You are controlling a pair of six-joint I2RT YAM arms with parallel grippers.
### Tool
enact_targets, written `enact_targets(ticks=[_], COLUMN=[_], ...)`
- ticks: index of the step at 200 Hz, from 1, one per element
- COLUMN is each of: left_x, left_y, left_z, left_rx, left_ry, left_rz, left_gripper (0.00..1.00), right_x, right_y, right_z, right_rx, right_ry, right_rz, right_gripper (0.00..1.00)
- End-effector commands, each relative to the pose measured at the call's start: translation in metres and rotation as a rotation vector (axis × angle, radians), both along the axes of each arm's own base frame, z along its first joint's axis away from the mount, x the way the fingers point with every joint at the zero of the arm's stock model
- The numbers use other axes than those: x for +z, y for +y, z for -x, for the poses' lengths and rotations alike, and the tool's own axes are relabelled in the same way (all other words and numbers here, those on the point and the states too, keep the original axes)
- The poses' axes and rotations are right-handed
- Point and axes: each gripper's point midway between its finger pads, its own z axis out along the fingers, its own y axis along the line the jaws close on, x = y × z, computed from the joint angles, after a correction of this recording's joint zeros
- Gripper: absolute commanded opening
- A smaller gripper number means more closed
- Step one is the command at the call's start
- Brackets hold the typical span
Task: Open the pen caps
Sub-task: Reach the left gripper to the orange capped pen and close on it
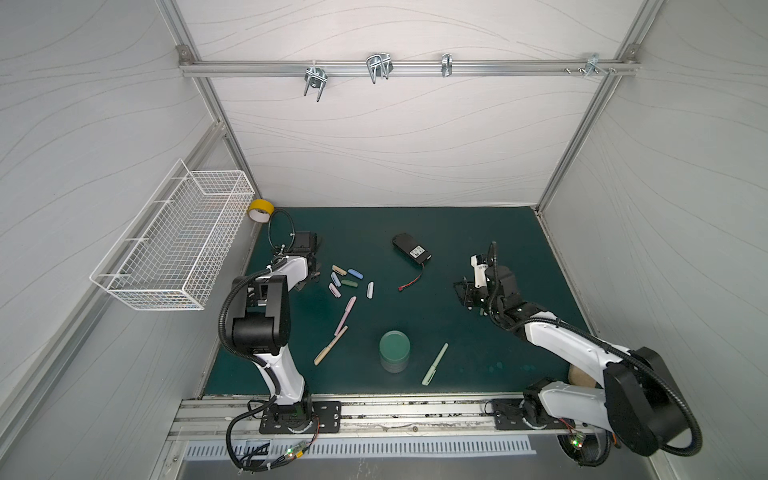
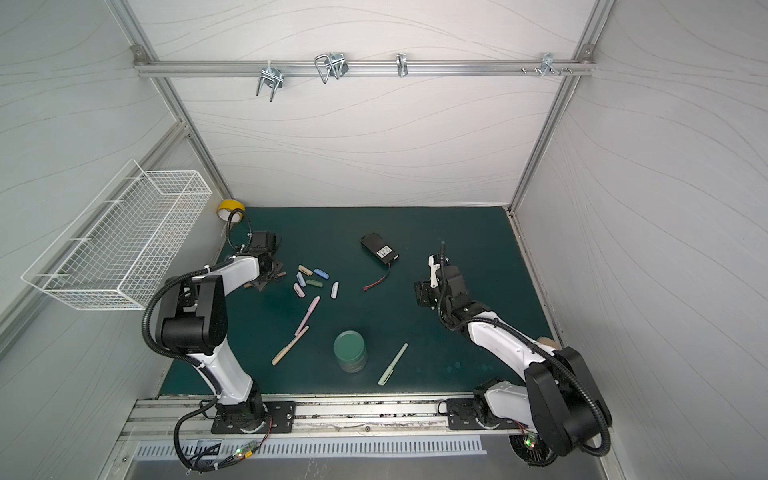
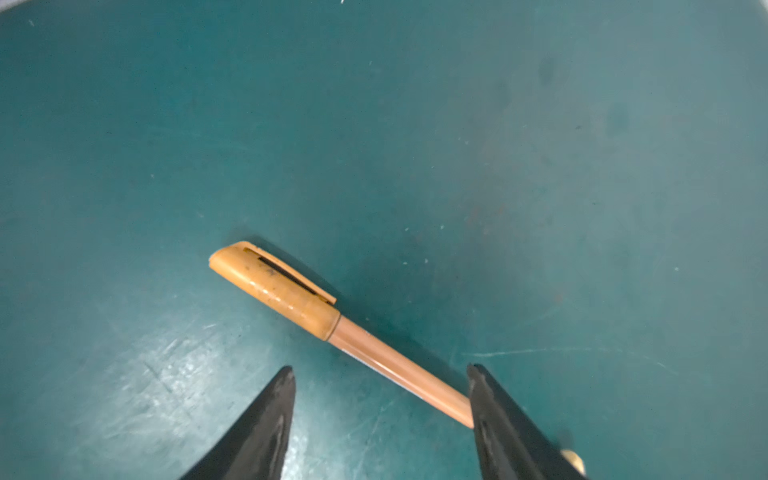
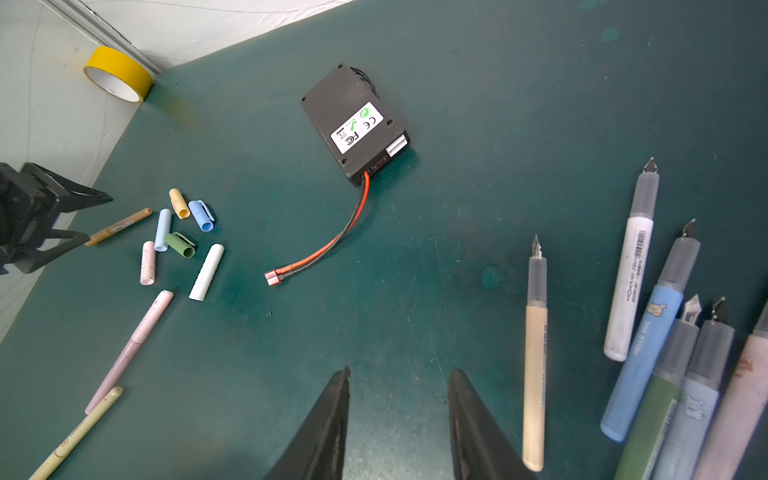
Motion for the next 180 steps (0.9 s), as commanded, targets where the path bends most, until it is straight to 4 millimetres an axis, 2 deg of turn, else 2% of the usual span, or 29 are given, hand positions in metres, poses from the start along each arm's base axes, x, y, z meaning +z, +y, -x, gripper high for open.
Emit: enact_targets(ticks=[1, 23, 56, 89, 129, 180], left_x=[-0.004, -0.011, -0.024, -0.024, -0.031, -0.034], left_y=[0.007, 0.006, 0.005, 0.006, 0.012, 0.007], left_z=[0.004, 0.007, 0.009, 0.011, 0.021, 0.023], left_rx=[0.027, 0.045, 0.072, 0.072, 0.093, 0.058], left_ry=[0.054, 0.080, 0.103, 0.122, 0.158, 0.185], left_rz=[-0.023, -0.007, 0.011, 0.012, 0.029, 0.050], left_gripper=[0.66, 0.67, 0.63, 0.53, 0.43, 0.27], right_x=[0.016, 0.018, 0.021, 0.024, 0.026, 0.027], right_y=[0.003, 0.005, 0.022, 0.032, 0.031, 0.030], right_z=[-0.004, -0.003, 0.003, 0.009, 0.010, 0.010], right_rx=[-0.004, 0.007, 0.110, 0.174, 0.174, 0.170], right_ry=[-0.051, -0.056, -0.054, -0.054, -0.064, -0.068], right_rz=[-0.030, -0.041, -0.080, -0.110, -0.113, -0.113], right_gripper=[0.41, 0.41, 0.41, 0.41, 0.41, 0.41])
